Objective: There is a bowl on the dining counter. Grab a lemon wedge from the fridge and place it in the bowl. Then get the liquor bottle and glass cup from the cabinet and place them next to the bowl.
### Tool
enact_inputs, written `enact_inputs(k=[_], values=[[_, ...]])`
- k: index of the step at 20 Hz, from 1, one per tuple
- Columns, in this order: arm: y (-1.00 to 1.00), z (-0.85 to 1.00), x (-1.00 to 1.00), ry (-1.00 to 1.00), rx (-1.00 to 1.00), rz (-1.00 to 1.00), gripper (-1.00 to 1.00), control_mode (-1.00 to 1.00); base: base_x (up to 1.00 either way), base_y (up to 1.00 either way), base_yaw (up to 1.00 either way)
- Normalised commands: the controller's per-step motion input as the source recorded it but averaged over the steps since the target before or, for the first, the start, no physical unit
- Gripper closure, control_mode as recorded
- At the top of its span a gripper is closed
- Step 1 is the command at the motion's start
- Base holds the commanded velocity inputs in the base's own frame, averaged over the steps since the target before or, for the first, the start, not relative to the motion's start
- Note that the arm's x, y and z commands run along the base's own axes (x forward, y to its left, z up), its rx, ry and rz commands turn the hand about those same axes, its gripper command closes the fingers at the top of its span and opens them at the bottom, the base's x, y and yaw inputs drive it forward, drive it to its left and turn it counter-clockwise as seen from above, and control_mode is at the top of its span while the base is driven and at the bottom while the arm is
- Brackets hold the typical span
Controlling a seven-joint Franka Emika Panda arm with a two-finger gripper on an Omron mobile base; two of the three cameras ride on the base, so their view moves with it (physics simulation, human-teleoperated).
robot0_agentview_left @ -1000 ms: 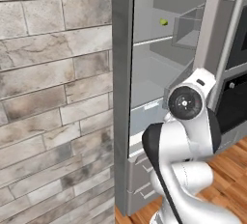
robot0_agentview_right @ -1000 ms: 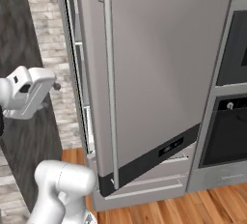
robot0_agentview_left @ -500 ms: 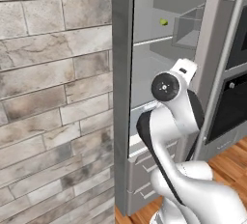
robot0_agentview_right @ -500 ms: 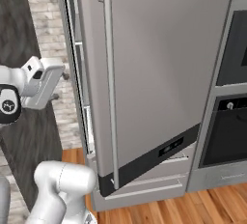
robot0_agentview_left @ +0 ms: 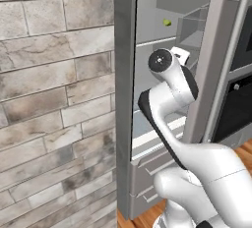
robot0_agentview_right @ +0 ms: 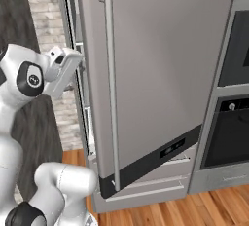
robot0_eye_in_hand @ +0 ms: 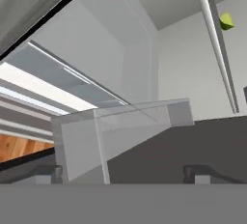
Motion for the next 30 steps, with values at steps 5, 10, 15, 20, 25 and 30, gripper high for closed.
enact_inputs(k=[5, 10, 15, 20, 25, 30], values=[[-0.30, -0.01, 0.05, 0.00, 0.00, -0.07, -1.00, -1.00, 0.00, 0.00, 0.00], [-0.42, 0.00, -0.31, -0.02, 0.00, -0.14, -1.00, -1.00, 0.00, 0.00, 0.00], [-0.54, 0.00, -0.66, -0.02, 0.00, -0.17, -1.00, -1.00, 0.00, 0.00, 0.00], [-0.60, 0.00, -0.97, -0.05, 0.02, -0.20, -1.00, -1.00, 0.00, 0.00, 0.00], [-0.94, 0.01, -0.55, 0.00, 0.09, -0.12, -1.00, -1.00, 0.00, 0.00, 0.00], [-1.00, 0.01, -0.18, 0.00, 0.11, -0.01, -1.00, -1.00, 0.00, 0.00, 0.00]])
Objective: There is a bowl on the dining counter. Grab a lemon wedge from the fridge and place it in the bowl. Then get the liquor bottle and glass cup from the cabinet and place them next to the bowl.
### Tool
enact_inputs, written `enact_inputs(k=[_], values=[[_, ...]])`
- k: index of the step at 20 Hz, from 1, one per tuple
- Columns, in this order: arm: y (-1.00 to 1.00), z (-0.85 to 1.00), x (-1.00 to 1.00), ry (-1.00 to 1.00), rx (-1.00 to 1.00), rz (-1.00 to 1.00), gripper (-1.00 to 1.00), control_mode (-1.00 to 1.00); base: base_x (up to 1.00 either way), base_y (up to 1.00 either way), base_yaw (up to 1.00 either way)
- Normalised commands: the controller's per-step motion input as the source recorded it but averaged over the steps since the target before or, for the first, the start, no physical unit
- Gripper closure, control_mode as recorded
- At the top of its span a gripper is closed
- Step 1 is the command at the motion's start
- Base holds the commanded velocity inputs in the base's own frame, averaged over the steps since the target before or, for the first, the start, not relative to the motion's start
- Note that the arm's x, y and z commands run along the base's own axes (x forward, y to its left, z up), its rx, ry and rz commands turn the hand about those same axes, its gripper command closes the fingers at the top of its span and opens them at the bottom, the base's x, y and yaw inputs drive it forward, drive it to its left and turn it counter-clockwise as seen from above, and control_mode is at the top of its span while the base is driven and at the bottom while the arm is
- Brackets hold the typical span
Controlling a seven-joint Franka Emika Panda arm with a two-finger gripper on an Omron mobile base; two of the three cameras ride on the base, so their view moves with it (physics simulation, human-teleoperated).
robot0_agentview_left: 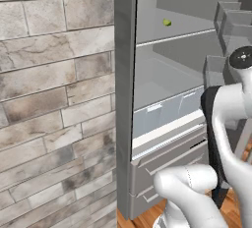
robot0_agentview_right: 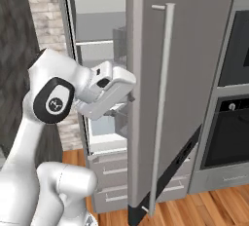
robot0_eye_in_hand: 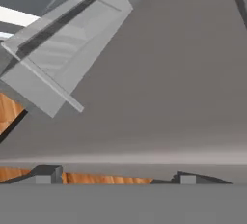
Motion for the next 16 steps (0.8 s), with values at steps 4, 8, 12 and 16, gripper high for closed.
enact_inputs(k=[4, 8, 12, 16], values=[[-1.00, 0.03, 0.00, 0.00, 0.12, 0.01, -1.00, -1.00, 0.00, 0.00, 0.00], [-1.00, 0.00, 0.00, -0.05, 0.12, 0.11, -1.00, -1.00, 0.00, 0.00, 0.00], [-1.00, 0.00, 0.00, -0.08, 0.13, 0.14, -1.00, -1.00, 0.00, 0.00, 0.00], [-1.00, 0.00, 0.00, -0.11, 0.08, 0.10, -1.00, -1.00, 0.00, 0.00, 0.00]])
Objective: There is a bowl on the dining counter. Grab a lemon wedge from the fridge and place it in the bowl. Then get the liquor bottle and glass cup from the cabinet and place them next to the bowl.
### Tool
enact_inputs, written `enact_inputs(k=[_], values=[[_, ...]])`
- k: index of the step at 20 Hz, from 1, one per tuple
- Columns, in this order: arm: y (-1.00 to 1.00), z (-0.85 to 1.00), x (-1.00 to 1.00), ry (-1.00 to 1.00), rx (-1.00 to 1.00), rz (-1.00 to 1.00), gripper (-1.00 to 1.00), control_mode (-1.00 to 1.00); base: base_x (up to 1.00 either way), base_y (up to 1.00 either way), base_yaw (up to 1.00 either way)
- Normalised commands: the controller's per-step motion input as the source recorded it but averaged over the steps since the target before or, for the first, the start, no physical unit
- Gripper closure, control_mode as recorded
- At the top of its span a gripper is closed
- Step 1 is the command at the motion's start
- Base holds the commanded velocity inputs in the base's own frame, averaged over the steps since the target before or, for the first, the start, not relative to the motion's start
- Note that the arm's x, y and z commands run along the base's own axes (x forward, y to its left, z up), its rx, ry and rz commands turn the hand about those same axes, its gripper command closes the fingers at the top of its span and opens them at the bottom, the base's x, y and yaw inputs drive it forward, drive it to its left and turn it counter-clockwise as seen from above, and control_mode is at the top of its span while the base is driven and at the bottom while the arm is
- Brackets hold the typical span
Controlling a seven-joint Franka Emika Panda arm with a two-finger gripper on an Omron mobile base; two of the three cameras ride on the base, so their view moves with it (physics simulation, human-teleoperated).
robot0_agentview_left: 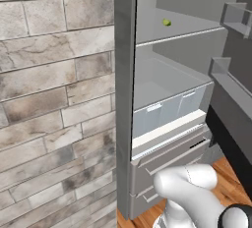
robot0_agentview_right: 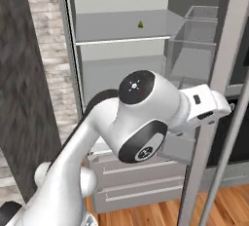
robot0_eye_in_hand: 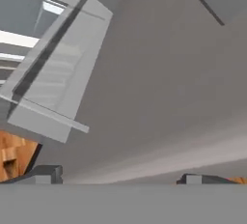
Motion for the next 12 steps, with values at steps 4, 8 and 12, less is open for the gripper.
enact_inputs(k=[4, 8, 12], values=[[-0.58, 0.01, -0.51, -0.20, 0.00, -0.03, -1.00, -1.00, 0.00, 0.00, 0.00], [0.18, 0.01, -1.00, -0.28, 0.00, -0.05, -1.00, -1.00, 0.00, 0.00, 0.00], [0.97, 0.00, -0.68, -0.04, -0.01, -0.05, -1.00, -1.00, 0.00, 0.00, 0.00]])
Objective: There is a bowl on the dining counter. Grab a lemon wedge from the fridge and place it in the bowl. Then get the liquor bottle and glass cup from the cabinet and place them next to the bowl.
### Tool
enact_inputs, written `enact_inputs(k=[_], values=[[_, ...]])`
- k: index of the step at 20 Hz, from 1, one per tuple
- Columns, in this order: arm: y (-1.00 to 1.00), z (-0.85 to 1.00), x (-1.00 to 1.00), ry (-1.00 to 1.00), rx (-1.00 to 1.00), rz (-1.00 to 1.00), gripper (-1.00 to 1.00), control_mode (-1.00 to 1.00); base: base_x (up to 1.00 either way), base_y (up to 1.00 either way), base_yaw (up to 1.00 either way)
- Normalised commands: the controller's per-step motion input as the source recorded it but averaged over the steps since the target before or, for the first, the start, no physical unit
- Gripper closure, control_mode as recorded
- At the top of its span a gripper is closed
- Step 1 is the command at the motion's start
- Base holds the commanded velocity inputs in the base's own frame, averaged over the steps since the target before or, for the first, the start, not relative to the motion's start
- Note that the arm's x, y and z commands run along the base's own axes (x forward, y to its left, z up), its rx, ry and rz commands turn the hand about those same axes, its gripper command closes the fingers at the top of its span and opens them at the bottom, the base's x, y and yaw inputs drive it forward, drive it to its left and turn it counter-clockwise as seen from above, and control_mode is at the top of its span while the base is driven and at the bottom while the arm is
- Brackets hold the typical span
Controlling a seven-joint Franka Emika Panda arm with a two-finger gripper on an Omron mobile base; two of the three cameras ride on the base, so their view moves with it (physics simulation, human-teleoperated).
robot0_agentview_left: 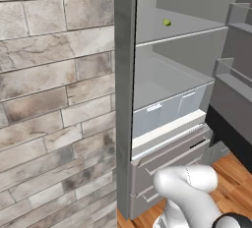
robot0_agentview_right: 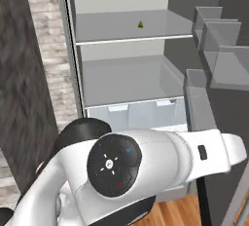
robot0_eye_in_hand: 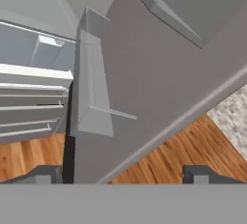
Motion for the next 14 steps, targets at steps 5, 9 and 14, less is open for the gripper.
enact_inputs(k=[5, 9, 14], values=[[1.00, 0.00, -0.07, 0.00, -0.04, -0.01, -1.00, -1.00, 0.00, 0.00, 0.00], [1.00, 0.00, 0.17, 0.00, 0.00, 0.00, -1.00, -1.00, 0.00, 0.00, 0.00], [1.00, 0.00, 0.22, 0.00, 0.00, 0.00, -1.00, -1.00, 0.00, 0.00, 0.00]])
